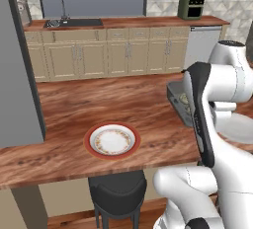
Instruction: Place two dumplings into each of the tupperware containers and then place the containers in the fridge.
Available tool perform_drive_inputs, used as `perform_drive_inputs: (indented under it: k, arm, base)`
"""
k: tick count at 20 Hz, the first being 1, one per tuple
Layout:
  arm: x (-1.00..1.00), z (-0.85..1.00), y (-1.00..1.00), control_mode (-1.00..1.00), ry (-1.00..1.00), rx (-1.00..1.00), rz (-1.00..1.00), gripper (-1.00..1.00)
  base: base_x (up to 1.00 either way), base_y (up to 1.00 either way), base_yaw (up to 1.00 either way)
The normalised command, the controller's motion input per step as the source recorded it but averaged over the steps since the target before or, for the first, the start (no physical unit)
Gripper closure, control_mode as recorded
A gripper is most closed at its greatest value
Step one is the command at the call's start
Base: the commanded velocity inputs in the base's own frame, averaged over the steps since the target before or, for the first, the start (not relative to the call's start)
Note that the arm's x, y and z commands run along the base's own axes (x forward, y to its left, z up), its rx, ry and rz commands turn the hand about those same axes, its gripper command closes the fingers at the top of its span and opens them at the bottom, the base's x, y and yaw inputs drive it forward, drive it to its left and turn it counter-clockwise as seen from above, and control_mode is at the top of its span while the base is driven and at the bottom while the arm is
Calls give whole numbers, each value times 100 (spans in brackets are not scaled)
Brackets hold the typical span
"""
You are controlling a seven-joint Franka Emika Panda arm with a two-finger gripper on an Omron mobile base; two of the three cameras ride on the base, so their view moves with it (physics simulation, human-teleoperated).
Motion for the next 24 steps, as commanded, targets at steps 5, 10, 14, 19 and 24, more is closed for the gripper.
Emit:
perform_drive_inputs:
  k: [5, 10, 14, 19, 24]
  arm:
    - [0, 0, -7, 100, 0, 0, 0, 100]
    - [0, 0, 0, 100, 0, 0, 0, 100]
    - [0, 0, 0, 100, 0, 0, 0, 100]
    - [0, 0, 0, 100, 0, 0, 0, 100]
    - [0, 0, 0, 100, 0, 0, 0, 100]
  base:
    - [-5, 0, 0]
    - [-100, 18, 14]
    - [-95, 94, 56]
    - [-61, 100, 70]
    - [-5, 100, 32]
